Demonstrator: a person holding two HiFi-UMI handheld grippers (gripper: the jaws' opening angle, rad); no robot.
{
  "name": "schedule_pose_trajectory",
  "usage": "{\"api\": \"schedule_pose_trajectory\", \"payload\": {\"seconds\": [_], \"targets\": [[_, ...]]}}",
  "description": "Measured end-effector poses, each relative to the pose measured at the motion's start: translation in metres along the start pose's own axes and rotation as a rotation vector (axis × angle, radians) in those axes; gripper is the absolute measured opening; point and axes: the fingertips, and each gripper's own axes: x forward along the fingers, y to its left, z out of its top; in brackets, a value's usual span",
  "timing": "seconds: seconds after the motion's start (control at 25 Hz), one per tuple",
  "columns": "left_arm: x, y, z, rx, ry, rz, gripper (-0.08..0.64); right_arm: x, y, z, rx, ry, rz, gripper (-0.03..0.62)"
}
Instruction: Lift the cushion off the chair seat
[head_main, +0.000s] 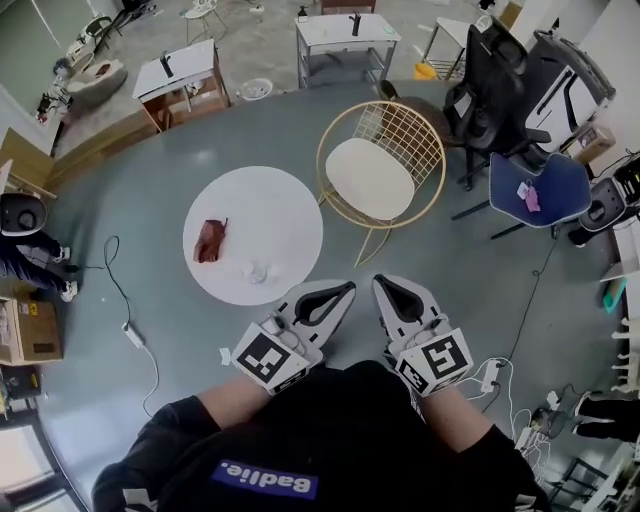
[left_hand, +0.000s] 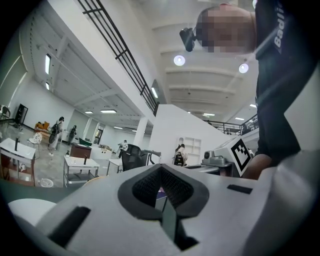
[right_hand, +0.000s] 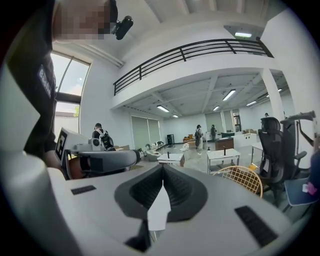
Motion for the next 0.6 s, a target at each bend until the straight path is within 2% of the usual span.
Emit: {"api": "schedule_pose_trajectory", "payload": {"seconds": [0.16,0.32,0.6], "targets": [[0.003,0.022,-0.010,-0.027,0.018,0.006,0.000,0.017,-0.013,-0.003,0.003,0.015,-0.021,0.028],[0.014,0.036,-0.018,-0.023,0.039,0.022,0.000,0.027,-0.029,-0.012,0.007,0.041,-0.006,0.028],[0.049,0.049,-0.040,-0.063,0.057,0.074,0.001,0.046,-0.079,-0.045,-0.021,0.098,0.023,0.028]]}}
